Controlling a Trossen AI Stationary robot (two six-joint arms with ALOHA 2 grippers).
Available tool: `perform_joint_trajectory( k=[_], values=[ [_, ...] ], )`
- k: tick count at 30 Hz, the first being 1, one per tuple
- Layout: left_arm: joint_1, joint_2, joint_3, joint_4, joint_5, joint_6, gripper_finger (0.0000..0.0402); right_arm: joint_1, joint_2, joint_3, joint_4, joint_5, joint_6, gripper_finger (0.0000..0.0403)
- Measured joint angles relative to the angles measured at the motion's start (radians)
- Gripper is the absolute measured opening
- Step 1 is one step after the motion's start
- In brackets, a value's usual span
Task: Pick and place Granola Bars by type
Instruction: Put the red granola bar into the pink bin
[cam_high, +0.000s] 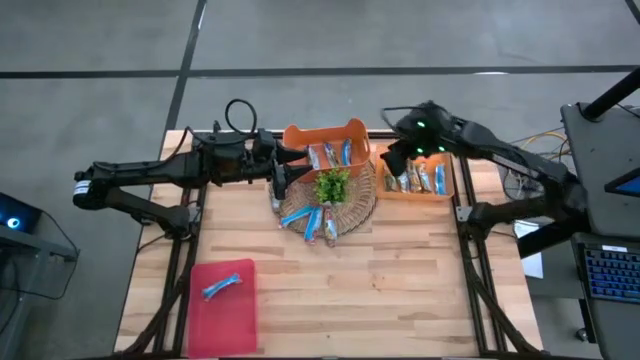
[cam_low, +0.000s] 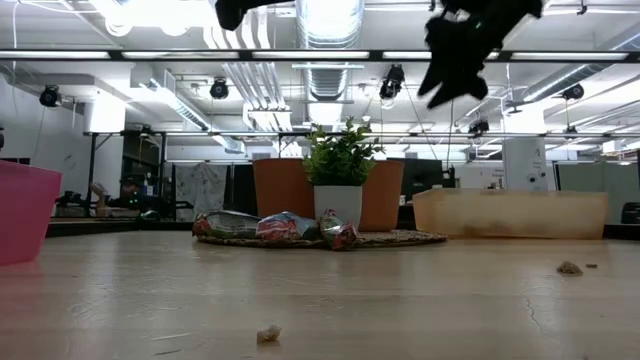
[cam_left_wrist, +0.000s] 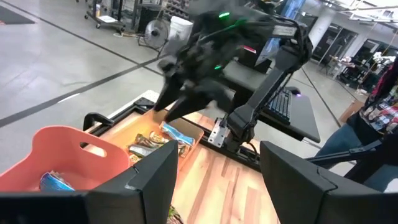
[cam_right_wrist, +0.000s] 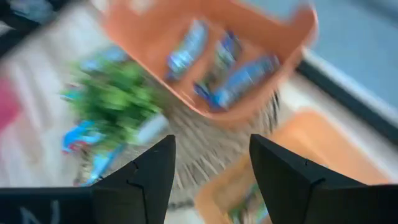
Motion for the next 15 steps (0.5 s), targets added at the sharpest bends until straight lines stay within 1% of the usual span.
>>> perform_joint_trajectory(
  k=[3,7,11,15],
  values=[
    [0.000,0.000,0.000,-0.001,0.000,-0.005,0.0208,0.046,-0.133,-0.075,0.103,0.000,-0.039,0.0196],
    [0.000,0.000,0.000,-0.003,0.000,-0.003,0.0208,0.101,-0.311,-0.191,0.215,0.000,-0.018,0.0196],
    [0.000,0.002,0.000,-0.003,-0.001,0.008,0.0208,0.153,-0.467,-0.298,0.262,0.000,0.020,0.0196],
    [0.000,0.002,0.000,-0.003,-0.028,0.013,0.0208,0.209,-0.595,-0.393,0.289,0.000,0.037,0.0196]
  ],
)
